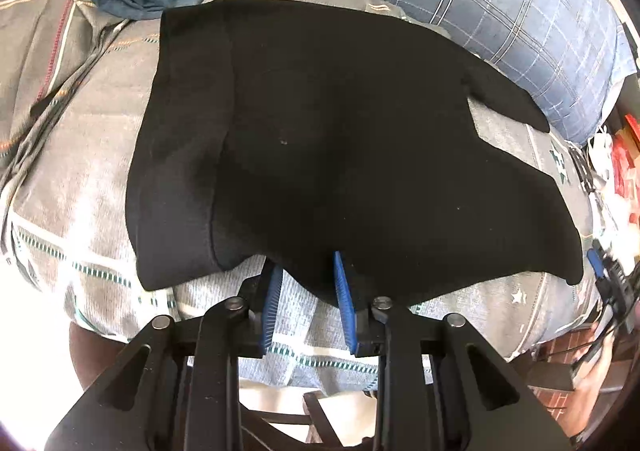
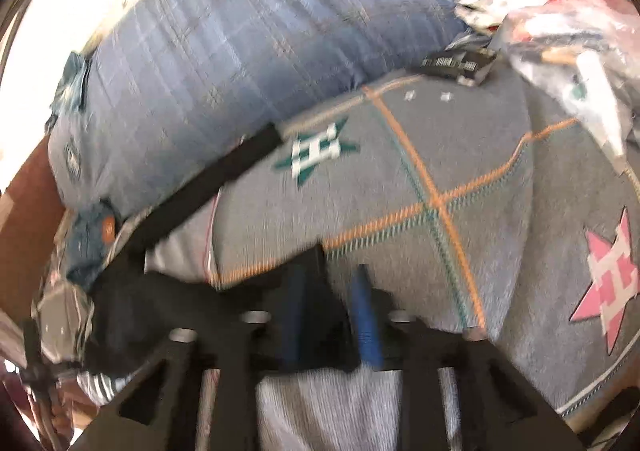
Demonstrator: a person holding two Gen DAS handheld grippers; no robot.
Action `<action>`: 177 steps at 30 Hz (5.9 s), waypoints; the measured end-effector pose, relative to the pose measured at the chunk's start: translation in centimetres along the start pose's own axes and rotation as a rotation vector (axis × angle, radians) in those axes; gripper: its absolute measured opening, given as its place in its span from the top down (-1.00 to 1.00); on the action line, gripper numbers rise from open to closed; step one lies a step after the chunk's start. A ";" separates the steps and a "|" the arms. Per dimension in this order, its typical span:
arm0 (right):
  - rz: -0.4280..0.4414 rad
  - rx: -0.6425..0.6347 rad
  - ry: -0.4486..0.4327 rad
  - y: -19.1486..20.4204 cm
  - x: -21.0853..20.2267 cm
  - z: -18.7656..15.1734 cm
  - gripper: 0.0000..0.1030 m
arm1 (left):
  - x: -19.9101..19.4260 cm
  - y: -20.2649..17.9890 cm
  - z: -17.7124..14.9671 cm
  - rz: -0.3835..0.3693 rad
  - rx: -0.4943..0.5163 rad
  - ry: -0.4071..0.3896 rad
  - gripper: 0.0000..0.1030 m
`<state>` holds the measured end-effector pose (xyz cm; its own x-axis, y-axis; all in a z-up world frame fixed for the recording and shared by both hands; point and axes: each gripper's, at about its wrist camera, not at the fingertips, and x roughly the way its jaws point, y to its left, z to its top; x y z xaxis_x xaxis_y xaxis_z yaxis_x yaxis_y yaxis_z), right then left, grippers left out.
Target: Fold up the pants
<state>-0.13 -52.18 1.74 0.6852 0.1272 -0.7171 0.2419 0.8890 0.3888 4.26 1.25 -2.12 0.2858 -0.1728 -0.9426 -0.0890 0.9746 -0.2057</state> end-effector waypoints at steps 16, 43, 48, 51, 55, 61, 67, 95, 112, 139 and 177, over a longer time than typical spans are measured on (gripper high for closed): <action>-0.218 -0.121 0.004 1.3 3.6 3.4 0.86 | 0.5 1.0 0.7 -0.039 -0.046 0.045 0.52; -0.028 -0.126 0.051 6.2 1.1 -1.0 0.49 | -4.4 8.5 0.7 -0.132 -0.194 -0.049 -0.17; -0.006 -0.213 0.086 10.2 2.5 0.0 0.01 | -2.9 5.9 2.8 -0.092 -0.138 -0.031 -0.17; -0.006 -0.256 0.076 12.0 3.4 1.9 -0.11 | -3.1 5.2 5.4 -0.061 -0.099 -0.045 -0.17; 0.014 -0.263 0.081 13.5 5.2 5.3 -0.16 | -3.6 6.5 10.2 -0.101 -0.148 -0.043 -0.18; 0.007 -0.256 0.129 14.1 11.1 11.4 -0.16 | -2.4 9.2 16.2 -0.080 -0.230 0.011 -0.19; -0.055 -0.212 0.181 12.9 19.1 16.5 -0.20 | -0.1 12.7 18.2 -0.147 -0.363 0.073 -0.19; -0.054 -0.371 0.093 15.1 19.1 17.2 0.87 | -2.5 7.5 16.8 0.088 -0.141 -0.185 0.78; 0.000 -0.301 -0.054 9.2 2.7 3.8 0.87 | -5.9 7.5 3.7 0.033 -0.104 -0.285 0.78; 0.227 0.336 0.083 1.7 2.9 -1.2 -0.02 | -4.9 9.7 0.2 -0.408 -0.382 -0.065 -0.15; 0.388 0.322 -0.132 6.2 0.6 8.2 0.85 | -7.5 7.3 6.9 -0.461 -0.301 -0.176 0.94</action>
<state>7.44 -50.20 8.50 0.8422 0.3456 -0.4139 0.1377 0.6043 0.7848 8.04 10.69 5.27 0.5118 -0.5187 -0.6848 -0.1780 0.7158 -0.6752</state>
